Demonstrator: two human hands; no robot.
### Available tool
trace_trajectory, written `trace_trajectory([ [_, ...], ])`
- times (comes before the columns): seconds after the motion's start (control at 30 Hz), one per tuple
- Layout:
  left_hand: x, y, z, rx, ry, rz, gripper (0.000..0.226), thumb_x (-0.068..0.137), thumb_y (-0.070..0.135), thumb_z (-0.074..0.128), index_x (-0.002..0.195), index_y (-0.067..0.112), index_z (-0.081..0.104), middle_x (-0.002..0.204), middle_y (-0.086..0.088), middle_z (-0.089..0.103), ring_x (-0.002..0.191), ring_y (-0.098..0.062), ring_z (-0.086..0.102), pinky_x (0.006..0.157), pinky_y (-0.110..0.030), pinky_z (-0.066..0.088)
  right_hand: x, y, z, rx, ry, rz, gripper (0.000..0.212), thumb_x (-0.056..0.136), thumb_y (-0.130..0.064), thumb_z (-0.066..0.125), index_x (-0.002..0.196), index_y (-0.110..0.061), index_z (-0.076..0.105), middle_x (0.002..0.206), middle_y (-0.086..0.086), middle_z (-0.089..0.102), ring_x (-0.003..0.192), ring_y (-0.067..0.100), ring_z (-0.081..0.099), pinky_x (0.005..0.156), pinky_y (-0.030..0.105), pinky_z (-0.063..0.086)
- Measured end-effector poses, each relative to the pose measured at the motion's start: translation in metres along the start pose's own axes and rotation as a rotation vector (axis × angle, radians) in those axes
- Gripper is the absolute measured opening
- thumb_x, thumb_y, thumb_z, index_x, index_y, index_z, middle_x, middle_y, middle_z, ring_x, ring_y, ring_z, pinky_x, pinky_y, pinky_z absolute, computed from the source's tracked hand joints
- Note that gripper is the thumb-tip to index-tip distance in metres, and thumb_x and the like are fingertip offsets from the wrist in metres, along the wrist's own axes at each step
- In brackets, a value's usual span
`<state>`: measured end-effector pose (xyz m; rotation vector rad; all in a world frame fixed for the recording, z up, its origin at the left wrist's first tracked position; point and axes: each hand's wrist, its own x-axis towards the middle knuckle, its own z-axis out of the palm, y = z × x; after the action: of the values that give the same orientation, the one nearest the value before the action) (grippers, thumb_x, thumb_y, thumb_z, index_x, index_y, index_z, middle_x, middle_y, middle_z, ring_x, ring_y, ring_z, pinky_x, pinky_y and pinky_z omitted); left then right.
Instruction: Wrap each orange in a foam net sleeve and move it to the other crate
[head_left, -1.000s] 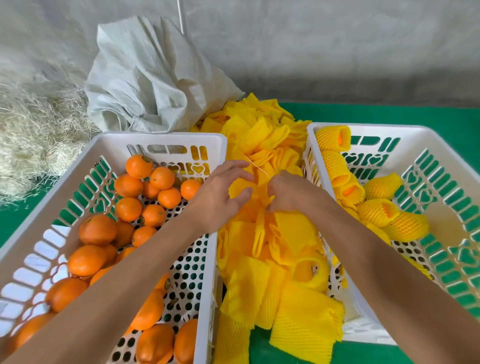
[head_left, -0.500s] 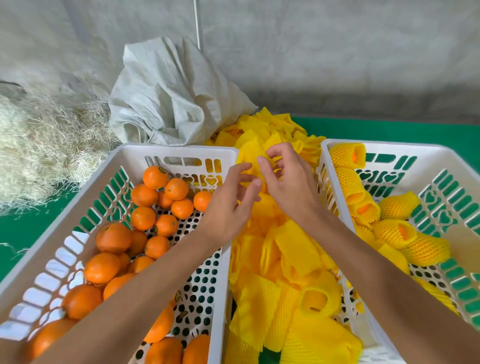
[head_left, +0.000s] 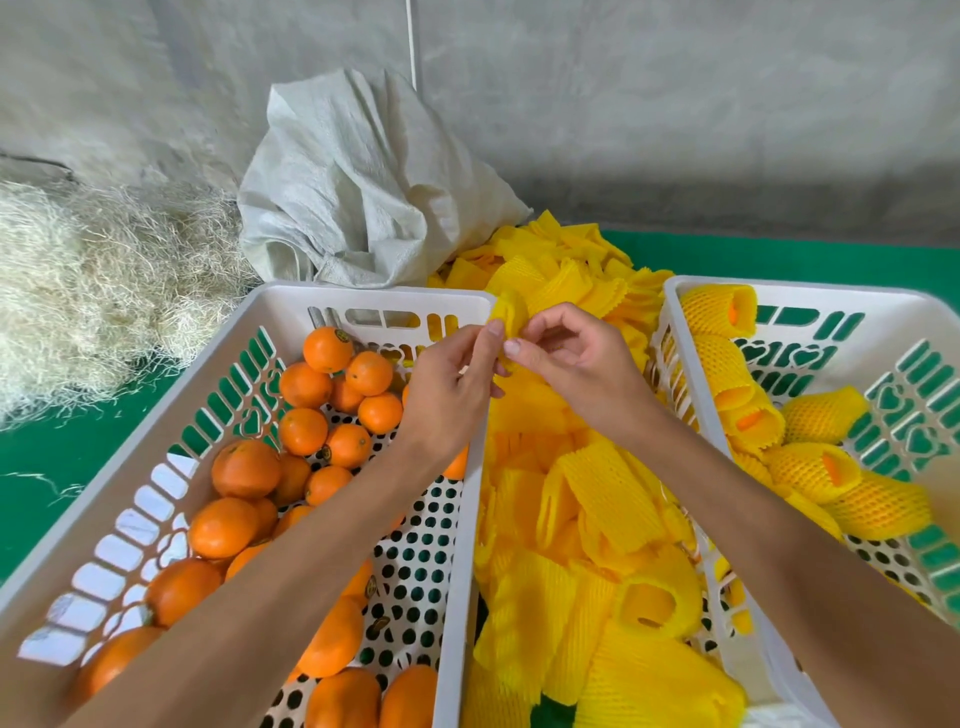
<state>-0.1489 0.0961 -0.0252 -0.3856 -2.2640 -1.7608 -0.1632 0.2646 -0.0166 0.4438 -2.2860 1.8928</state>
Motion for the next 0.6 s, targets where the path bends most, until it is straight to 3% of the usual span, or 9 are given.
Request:
trace_trajectory([
  [0.1,0.0,-0.001,-0.003,0.087,-0.016,0.034,0.039,0.112,0.028,0.046,0.092,0.004,0.069,0.083,-0.012,0.069,0.073,-0.019,0.068,0.065,-0.027,0.056,-0.001,-0.001,0.0,-0.102,0.04,-0.025,0.012,0.092,-0.013,0.074,0.103,-0.01,0.067,0.091,-0.006,0.071,0.079,0.002,0.068,0.068,0.015,0.051],
  [0.2,0.001,-0.002,-0.006,0.216,-0.075,0.074,0.032,0.109,0.028,0.056,0.09,0.004,0.068,0.082,-0.009,0.069,0.074,-0.021,0.07,0.069,-0.044,0.056,-0.002,-0.001,0.002,-0.434,0.099,-0.208,0.018,0.089,-0.016,0.072,0.105,-0.012,0.065,0.096,-0.003,0.069,0.083,0.008,0.067,0.072,0.021,0.056],
  [0.3,0.004,-0.003,-0.011,0.262,-0.122,0.124,0.02,0.1,0.021,0.066,0.094,0.002,0.068,0.083,-0.012,0.068,0.078,-0.031,0.065,0.074,-0.054,0.053,-0.003,-0.004,0.007,-0.527,0.168,-0.294,0.012,0.094,-0.015,0.065,0.105,-0.01,0.068,0.098,0.001,0.066,0.084,0.01,0.064,0.071,0.021,0.054],
  [0.37,0.004,-0.002,-0.013,0.314,-0.126,0.136,0.02,0.096,0.022,0.065,0.089,0.002,0.066,0.077,-0.013,0.063,0.073,-0.033,0.058,0.07,-0.053,0.05,-0.002,-0.006,0.007,-0.503,0.206,-0.249,0.01,0.097,-0.016,0.062,0.091,-0.009,0.068,0.089,0.002,0.063,0.077,0.006,0.059,0.066,0.016,0.048],
  [0.4,0.004,-0.001,-0.013,0.317,-0.115,0.112,0.019,0.096,0.021,0.064,0.088,0.004,0.065,0.075,-0.012,0.063,0.071,-0.031,0.057,0.068,-0.052,0.05,-0.002,-0.007,0.008,-0.391,0.218,-0.16,0.017,0.099,-0.015,0.061,0.085,-0.007,0.065,0.083,0.004,0.063,0.073,0.005,0.058,0.065,0.016,0.047],
  [0.47,0.007,-0.001,-0.017,0.236,-0.059,0.011,0.016,0.1,0.015,0.06,0.088,0.007,0.066,0.076,-0.008,0.069,0.071,-0.024,0.066,0.067,-0.046,0.055,0.003,-0.012,0.008,0.16,0.25,0.142,0.018,0.101,-0.011,0.059,0.088,-0.001,0.067,0.088,0.013,0.072,0.081,0.011,0.067,0.072,0.025,0.057],
  [0.53,0.015,-0.001,-0.023,-0.027,0.003,-0.196,0.02,0.103,0.009,0.056,0.086,0.003,0.064,0.082,-0.011,0.075,0.079,-0.022,0.075,0.068,-0.031,0.06,0.008,-0.018,0.007,0.754,0.24,0.432,0.013,0.101,-0.007,0.058,0.109,-0.002,0.068,0.109,0.015,0.075,0.099,0.02,0.072,0.08,0.031,0.061],
  [0.6,0.023,0.001,-0.027,-0.421,0.013,-0.457,0.016,0.103,0.006,0.053,0.093,-0.002,0.064,0.097,-0.021,0.076,0.09,-0.028,0.076,0.077,-0.029,0.063,0.01,-0.02,0.006,0.988,0.193,0.586,0.017,0.103,-0.008,0.055,0.114,-0.001,0.064,0.103,0.012,0.076,0.091,0.018,0.074,0.076,0.028,0.063],
])
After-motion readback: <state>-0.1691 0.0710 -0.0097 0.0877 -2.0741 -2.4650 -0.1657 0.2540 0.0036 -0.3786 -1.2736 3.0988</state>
